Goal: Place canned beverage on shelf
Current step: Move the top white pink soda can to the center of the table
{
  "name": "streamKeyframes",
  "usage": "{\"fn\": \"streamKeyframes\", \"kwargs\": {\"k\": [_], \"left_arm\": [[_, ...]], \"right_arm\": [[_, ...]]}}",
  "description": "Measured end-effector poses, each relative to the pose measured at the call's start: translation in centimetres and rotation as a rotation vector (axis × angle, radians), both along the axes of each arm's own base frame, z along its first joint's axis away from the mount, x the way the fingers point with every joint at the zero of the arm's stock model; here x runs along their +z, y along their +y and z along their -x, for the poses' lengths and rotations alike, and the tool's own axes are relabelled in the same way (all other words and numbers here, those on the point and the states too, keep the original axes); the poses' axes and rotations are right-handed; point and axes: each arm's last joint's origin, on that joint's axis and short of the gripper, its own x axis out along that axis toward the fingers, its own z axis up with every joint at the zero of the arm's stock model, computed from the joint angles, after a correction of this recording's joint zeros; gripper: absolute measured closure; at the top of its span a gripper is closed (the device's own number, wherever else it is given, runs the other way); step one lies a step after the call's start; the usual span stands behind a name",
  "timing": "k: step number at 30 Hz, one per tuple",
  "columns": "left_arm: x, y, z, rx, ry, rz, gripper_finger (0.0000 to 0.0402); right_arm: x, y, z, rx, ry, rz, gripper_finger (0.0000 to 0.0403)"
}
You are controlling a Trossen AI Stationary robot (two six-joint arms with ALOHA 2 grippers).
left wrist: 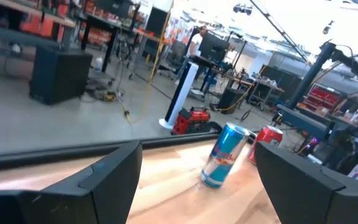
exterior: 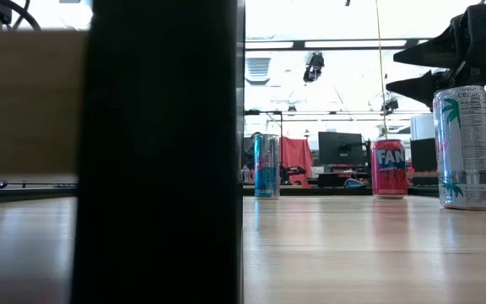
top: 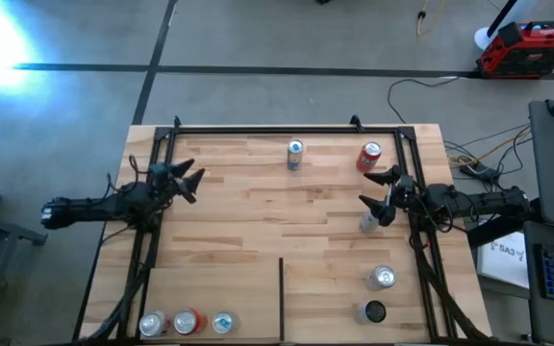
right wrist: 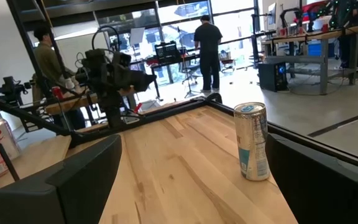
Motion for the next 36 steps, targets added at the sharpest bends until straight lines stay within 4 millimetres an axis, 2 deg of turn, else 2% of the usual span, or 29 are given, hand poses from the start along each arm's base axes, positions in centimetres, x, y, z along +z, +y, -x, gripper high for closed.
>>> {"fn": "streamKeyframes", "kwargs": {"k": [29, 34, 36], "left_arm": [[-0.07, 0.0, -0.11, -0.002, 0.025, -0.012, 0.0107], [-0.07, 0.0, -0.11, -0.002, 0.025, -0.012, 0.0107], [-0.07, 0.0, -0.11, -0.002, 0.025, -0.012, 0.0107]], "right_arm": [[0.0, 0.0, 0.0, 0.0, 0.0, 0.0, 0.0021], [0.02, -0.08, 0.03, -0.025, 0.042, 0.135, 0.0021], [0.02, -0.08, 0.03, -0.025, 0.043, 0.139, 0.0021]]}}
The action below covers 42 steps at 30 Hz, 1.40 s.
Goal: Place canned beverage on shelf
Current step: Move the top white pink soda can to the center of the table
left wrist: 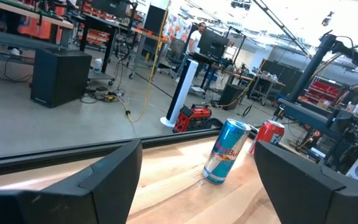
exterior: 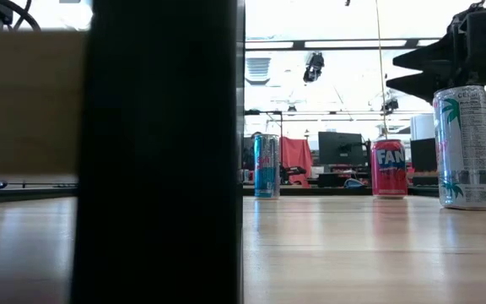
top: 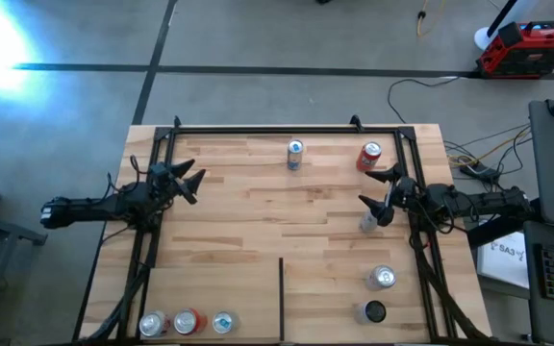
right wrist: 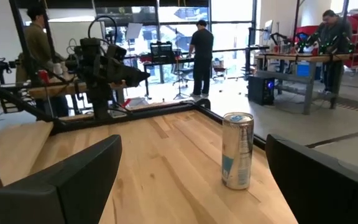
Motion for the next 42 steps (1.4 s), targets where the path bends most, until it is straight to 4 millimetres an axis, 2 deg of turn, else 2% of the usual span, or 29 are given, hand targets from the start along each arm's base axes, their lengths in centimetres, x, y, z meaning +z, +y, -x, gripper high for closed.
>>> {"fn": "streamKeyframes", "kwargs": {"k": [5, 9, 11, 16, 21, 22, 26, 32, 38, 42], "left_arm": [[0.0, 0.0, 0.0, 0.0, 0.0, 0.0, 0.0107], [0.0, 0.0, 0.0, 0.0, 0.0, 0.0, 0.0107], [0.0, 0.0, 0.0, 0.0, 0.0, 0.0, 0.0107], [0.0, 0.0, 0.0, 0.0, 0.0, 0.0, 0.0107], [0.0, 0.0, 0.0, 0.0, -0.001, 0.0, 0.0107], [0.0, 0.0, 0.0, 0.0, 0.0, 0.0, 0.0107], [0.0, 0.0, 0.0, 0.0, 0.0, 0.0, 0.0107], [0.0, 0.0, 0.0, 0.0, -0.001, 0.0, 0.0107], [0.0, 0.0, 0.0, 0.0, -0.001, 0.0, 0.0107], [0.0, 0.0, 0.0, 0.0, 0.0, 0.0, 0.0107]], "right_arm": [[0.1, 0.0, 0.0, 0.001, -0.012, -0.018, 0.0021], [1.2, -0.2, 0.2, -0.031, -0.113, -0.188, 0.0021], [2.1, -0.3, 0.4, -0.049, -0.072, -0.253, 0.0021], [6.0, -0.4, 0.9, -0.102, 0.134, -0.231, 0.0021], [9.3, -0.8, 0.7, -0.35, 0.289, -0.57, 0.0021], [9.8, -0.9, 0.5, -0.405, 0.318, -0.638, 0.0021], [11.6, -1.2, -2.1, -0.641, 0.405, -0.863, 0.0021], [14.4, -1.4, -3.5, -0.949, 0.463, -1.203, 0.0021], [15.6, -1.6, -5.4, -1.044, 0.492, -1.255, 0.0021], [16.0, -2.3, -5.9, -1.085, 0.467, -1.276, 0.0021]]}}
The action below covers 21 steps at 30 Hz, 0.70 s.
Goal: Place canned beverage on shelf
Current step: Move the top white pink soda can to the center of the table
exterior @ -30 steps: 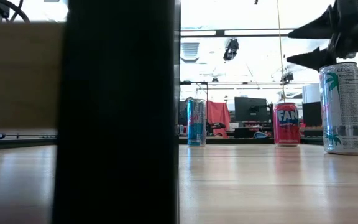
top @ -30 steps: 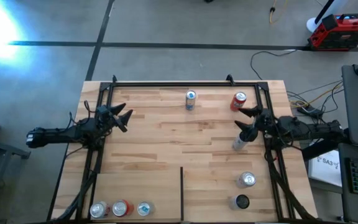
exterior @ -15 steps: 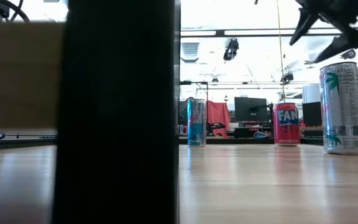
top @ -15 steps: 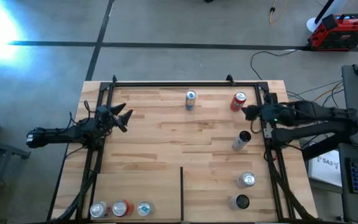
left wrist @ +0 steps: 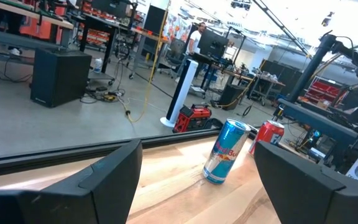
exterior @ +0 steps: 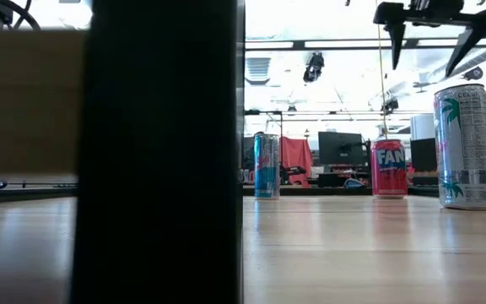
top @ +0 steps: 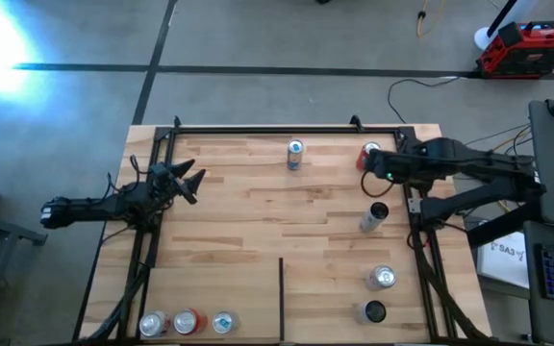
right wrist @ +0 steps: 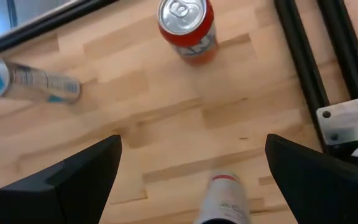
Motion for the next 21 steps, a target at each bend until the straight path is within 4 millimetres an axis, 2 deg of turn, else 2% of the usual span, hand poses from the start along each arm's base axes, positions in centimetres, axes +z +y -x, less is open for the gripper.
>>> {"fn": "streamKeyframes", "kwargs": {"k": [13, 17, 21], "left_arm": [[0.0, 0.0, 0.0, 0.0, 0.0, 0.0, 0.0107], [0.0, 0.0, 0.0, 0.0, 0.0, 0.0, 0.0107], [0.0, 0.0, 0.0, 0.0, 0.0, 0.0, 0.0107]], "right_arm": [[-1.4, -2.6, -2.3, -0.133, 0.049, -0.072, 0.0021], [-1.7, -3.4, -2.9, -0.098, 0.04, -0.084, 0.0021], [-2.1, -3.5, -3.7, -0.06, 0.012, -0.208, 0.0021]]}}
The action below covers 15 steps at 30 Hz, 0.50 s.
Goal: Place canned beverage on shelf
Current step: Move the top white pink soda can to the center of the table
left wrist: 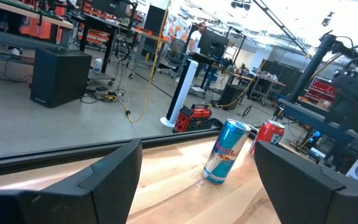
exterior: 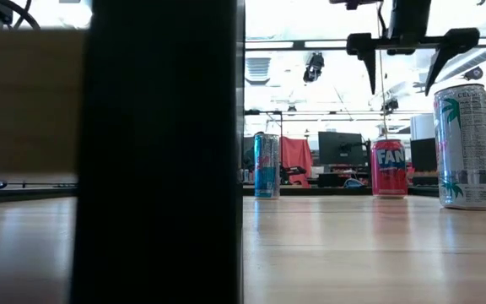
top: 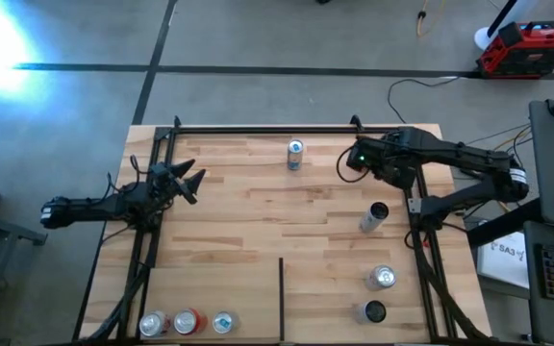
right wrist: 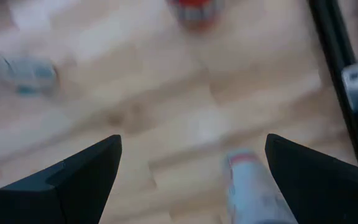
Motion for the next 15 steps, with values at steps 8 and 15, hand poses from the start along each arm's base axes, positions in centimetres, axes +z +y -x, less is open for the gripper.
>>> {"fn": "streamKeyframes", "kwargs": {"k": [8, 15], "left_arm": [[0.0, 0.0, 0.0, 0.0, 0.0, 0.0, 0.0107], [0.0, 0.0, 0.0, 0.0, 0.0, 0.0, 0.0107]], "right_arm": [[-0.7, -1.1, -0.6, -0.076, 0.022, -0.029, 0.0021], [-0.9, -1.5, -0.3, -0.058, -0.002, -0.223, 0.0021]]}}
